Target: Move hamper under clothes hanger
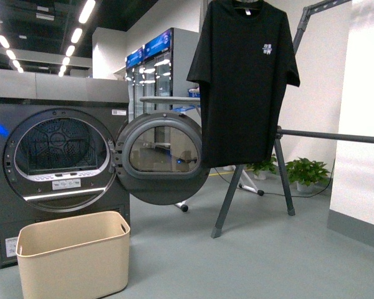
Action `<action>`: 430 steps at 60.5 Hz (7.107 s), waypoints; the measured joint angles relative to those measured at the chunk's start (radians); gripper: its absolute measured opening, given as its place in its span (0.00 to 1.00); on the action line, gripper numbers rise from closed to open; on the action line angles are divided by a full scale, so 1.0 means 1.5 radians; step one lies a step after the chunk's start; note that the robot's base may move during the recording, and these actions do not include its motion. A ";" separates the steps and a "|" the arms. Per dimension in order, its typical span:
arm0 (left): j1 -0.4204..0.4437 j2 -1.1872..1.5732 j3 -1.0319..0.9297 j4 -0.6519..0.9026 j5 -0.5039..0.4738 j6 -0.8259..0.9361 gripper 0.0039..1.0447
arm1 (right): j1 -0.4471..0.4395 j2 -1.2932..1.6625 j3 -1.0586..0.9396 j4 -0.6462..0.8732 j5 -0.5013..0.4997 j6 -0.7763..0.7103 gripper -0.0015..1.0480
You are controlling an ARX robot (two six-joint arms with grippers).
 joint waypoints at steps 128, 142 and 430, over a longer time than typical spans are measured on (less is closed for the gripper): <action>0.000 0.001 0.000 0.000 0.000 0.002 0.94 | 0.000 0.000 0.000 0.000 0.000 0.000 0.92; 0.000 0.001 0.000 0.000 0.000 0.002 0.94 | 0.000 0.000 0.000 0.000 0.002 0.000 0.92; -0.033 1.675 0.973 0.041 0.013 0.006 0.94 | 0.097 1.739 1.085 0.022 -0.002 0.070 0.90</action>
